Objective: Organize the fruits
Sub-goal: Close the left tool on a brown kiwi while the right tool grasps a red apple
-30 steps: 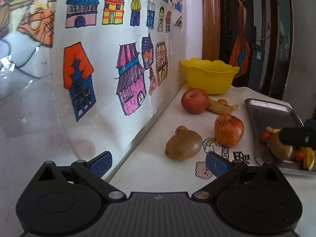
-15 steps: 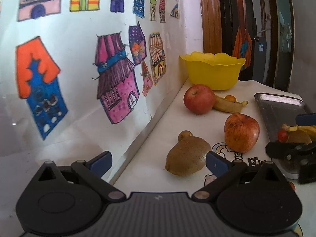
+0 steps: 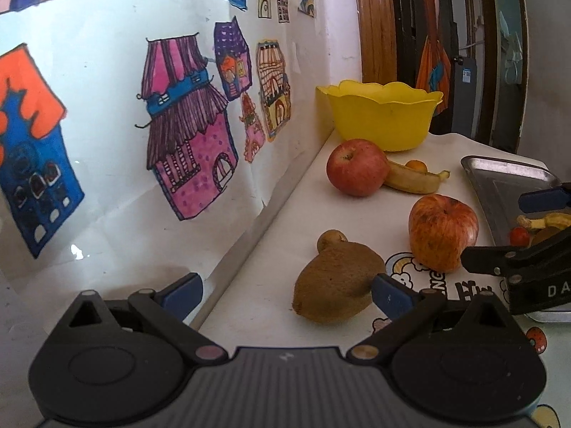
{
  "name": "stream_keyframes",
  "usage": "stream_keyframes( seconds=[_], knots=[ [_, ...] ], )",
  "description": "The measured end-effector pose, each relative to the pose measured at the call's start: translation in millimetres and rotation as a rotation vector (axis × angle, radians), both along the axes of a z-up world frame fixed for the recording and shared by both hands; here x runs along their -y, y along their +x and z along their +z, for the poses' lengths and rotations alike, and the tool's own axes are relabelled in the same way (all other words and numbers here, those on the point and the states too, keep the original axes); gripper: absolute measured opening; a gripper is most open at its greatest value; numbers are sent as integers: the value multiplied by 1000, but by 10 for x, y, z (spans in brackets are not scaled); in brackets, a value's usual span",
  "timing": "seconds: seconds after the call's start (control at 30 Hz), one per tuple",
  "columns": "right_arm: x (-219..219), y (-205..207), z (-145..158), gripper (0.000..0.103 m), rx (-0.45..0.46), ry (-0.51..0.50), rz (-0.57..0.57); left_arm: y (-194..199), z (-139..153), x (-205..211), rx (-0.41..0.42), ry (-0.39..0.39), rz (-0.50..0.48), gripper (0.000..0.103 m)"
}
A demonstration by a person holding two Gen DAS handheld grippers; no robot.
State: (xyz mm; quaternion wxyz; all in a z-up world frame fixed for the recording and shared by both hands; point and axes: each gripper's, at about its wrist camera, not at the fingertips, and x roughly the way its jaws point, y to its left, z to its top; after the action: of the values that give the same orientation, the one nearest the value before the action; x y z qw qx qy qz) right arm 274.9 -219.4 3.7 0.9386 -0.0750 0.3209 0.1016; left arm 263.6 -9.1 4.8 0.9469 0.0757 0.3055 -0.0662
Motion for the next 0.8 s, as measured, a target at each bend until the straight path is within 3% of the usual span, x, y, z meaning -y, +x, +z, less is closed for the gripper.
stream_keyframes(
  seconds=[0.03,0.4,0.8],
  knots=[
    [0,6,-3,102,-2,-2,-1,9,-4,5,0,2,-1,103],
    [-23,144,-51,102,-9,-13,36,15,-49,97,21,40,-38,103],
    [-76,290,-184,102,-61,-24,99,70,-167,127,-10,55,-54,103]
  ],
)
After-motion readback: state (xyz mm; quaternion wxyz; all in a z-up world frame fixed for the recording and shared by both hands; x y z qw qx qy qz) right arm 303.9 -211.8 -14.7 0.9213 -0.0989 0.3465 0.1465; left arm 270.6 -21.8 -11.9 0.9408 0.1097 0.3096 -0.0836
